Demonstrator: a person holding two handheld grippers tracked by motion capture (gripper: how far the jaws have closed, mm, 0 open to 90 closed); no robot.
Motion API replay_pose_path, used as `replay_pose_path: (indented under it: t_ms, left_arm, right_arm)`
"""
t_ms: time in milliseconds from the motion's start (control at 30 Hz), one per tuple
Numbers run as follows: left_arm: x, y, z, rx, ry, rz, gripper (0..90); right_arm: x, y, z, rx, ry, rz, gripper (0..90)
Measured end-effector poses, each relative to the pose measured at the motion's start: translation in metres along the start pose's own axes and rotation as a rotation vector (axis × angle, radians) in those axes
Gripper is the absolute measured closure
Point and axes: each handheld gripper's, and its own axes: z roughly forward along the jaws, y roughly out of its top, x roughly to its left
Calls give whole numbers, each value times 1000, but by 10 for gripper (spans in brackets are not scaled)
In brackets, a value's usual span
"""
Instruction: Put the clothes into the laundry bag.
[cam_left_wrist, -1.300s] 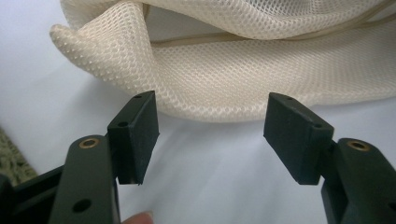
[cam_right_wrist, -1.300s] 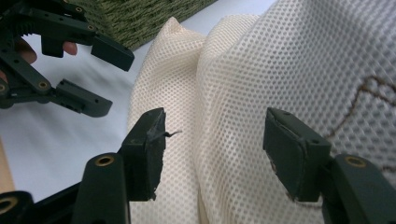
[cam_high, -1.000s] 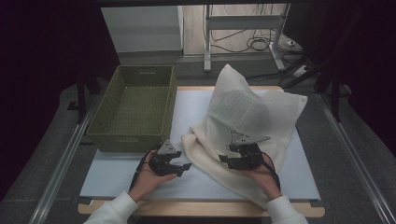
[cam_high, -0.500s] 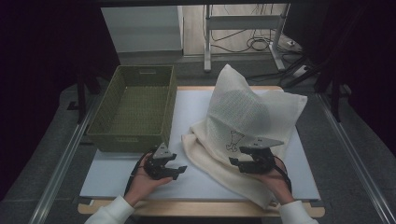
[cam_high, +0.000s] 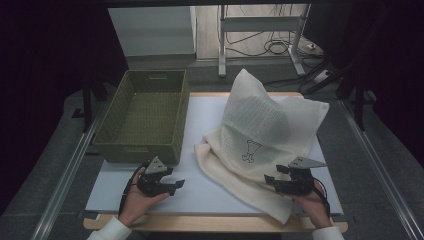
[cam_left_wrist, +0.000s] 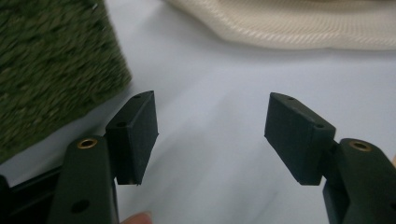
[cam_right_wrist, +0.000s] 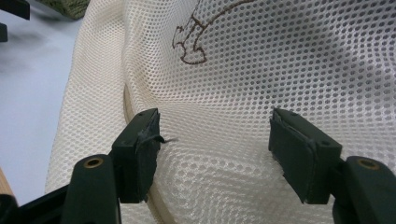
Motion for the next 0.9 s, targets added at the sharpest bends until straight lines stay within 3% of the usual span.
replay_pose_path:
  t_ms: [167, 767, 900]
  left_arm:
    - [6, -4, -2, -2, 13, -18, 346]
    - [9, -1, -2, -5, 16, -17, 339]
    - [10, -3, -4, -5, 26, -31, 338]
  right_arm:
    - [-1, -1, 5, 20, 11, -3, 333]
    - [-2, -3, 4, 7, -1, -19, 318]
    - [-1, 1, 3, -13, -4, -15, 306]
